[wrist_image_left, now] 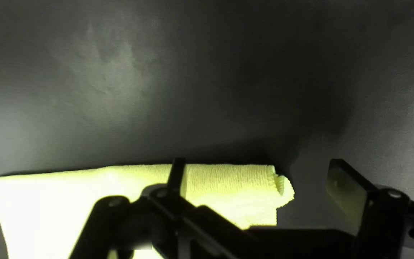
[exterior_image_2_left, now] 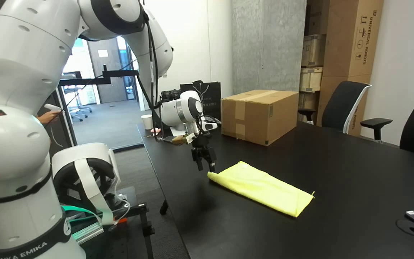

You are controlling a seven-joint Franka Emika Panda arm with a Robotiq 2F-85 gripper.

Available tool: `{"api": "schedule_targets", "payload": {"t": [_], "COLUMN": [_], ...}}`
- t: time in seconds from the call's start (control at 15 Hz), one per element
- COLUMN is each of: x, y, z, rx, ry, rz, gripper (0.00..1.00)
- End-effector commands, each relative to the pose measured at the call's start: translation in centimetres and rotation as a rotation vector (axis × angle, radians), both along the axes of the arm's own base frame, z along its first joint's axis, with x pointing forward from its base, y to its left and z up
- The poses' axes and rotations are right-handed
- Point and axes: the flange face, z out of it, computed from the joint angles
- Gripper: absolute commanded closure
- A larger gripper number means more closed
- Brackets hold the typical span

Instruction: Fold the yellow cloth

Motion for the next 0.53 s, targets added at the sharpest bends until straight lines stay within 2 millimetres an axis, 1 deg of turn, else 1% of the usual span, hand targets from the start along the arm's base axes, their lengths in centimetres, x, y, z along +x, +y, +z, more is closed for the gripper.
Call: {"api": "schedule_targets", "payload": {"t": [0.0, 0.47], "x": [0.45, 1.25], "y": [0.19, -0.42], "z": [-0.40, -0.63], "rx": [-0.025, -0.061], "ry": [-0.062, -0.148], "rz": [0.014, 0.021], "gripper": [0.00, 0.00]}}
